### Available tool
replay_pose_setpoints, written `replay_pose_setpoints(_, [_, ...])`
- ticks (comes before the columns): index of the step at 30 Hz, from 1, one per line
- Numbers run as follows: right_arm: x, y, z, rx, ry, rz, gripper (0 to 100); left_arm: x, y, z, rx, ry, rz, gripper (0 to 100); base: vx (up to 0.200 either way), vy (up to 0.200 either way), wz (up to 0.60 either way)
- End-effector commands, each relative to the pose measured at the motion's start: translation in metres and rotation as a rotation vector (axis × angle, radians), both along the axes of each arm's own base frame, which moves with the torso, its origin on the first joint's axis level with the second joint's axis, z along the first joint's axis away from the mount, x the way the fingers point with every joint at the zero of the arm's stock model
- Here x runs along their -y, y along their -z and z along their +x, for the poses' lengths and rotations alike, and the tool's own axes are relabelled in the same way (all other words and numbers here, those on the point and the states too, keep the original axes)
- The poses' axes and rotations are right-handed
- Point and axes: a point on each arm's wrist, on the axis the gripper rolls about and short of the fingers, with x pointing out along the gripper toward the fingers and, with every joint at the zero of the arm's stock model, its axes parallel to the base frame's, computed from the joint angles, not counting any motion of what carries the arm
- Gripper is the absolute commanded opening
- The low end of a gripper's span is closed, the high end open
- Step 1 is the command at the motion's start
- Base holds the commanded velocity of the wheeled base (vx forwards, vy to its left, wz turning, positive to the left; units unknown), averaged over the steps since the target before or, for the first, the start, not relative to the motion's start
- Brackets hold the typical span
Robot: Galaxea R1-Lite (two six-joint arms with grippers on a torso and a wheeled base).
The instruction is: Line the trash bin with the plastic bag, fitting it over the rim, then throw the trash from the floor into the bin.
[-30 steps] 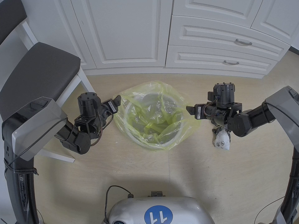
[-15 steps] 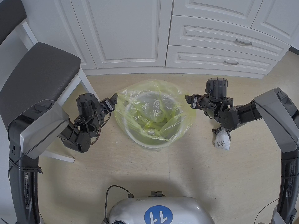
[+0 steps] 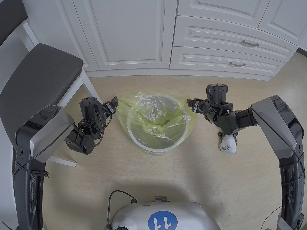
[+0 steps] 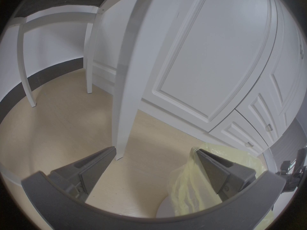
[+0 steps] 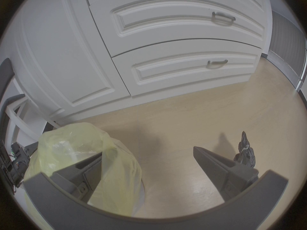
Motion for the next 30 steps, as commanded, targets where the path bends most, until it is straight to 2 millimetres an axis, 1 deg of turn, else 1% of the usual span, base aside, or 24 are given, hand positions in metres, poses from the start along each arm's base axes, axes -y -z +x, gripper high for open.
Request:
replay_pose_setpoints(1, [-0.001,0.013,0.004,-0.026,0.002,-0.008,100,-0.006,0.012,0.005,-0.026,-0.015,0.007,100,0.0,0.0,0.0])
replay_pose_setpoints(5, [0.001,0.014,0.005,-0.047,0.006,-0.016,100,-0.009,0.013,0.007,-0.042,-0.023,0.011,100,0.0,0.0,0.0])
replay_pose_setpoints(11, [0.002,0.015,0.001,-0.088,0.005,-0.031,100,-0.01,0.016,0.003,-0.096,-0.025,0.035,100,0.0,0.0,0.0])
replay_pose_setpoints(14, [0.002,0.007,-0.003,-0.076,0.003,-0.026,100,-0.012,0.006,-0.005,-0.109,-0.02,0.039,100,0.0,0.0,0.0])
replay_pose_setpoints(15, [0.002,0.007,-0.003,-0.076,0.003,-0.026,100,-0.012,0.006,-0.005,-0.109,-0.02,0.039,100,0.0,0.0,0.0])
replay_pose_setpoints(18, [0.001,-0.012,-0.023,-0.072,-0.017,-0.027,100,-0.013,-0.01,-0.019,-0.104,-0.008,0.064,100,0.0,0.0,0.0])
replay_pose_setpoints(21, [0.0,-0.022,-0.043,-0.086,-0.049,-0.04,100,-0.014,-0.023,-0.032,-0.101,0.0,0.116,100,0.0,0.0,0.0])
replay_pose_setpoints(22, [0.0,-0.023,-0.046,-0.09,-0.053,-0.045,100,-0.015,-0.024,-0.035,-0.104,0.002,0.129,100,0.0,0.0,0.0])
replay_pose_setpoints(24, [0.001,-0.019,-0.055,-0.115,-0.065,-0.082,100,-0.019,-0.032,-0.045,-0.108,0.012,0.175,100,0.0,0.0,0.0])
replay_pose_setpoints(27, [0.003,-0.009,-0.061,-0.149,-0.085,-0.15,100,-0.022,-0.035,-0.056,-0.124,0.056,0.202,100,0.0,0.0,0.0])
replay_pose_setpoints(28, [0.003,-0.001,-0.064,-0.17,-0.096,-0.179,100,-0.023,-0.037,-0.061,-0.126,0.09,0.2,100,0.0,0.0,0.0])
replay_pose_setpoints(30, [0.001,0.002,-0.066,-0.178,-0.107,-0.195,100,-0.023,-0.036,-0.064,-0.133,0.116,0.199,100,0.0,0.0,0.0])
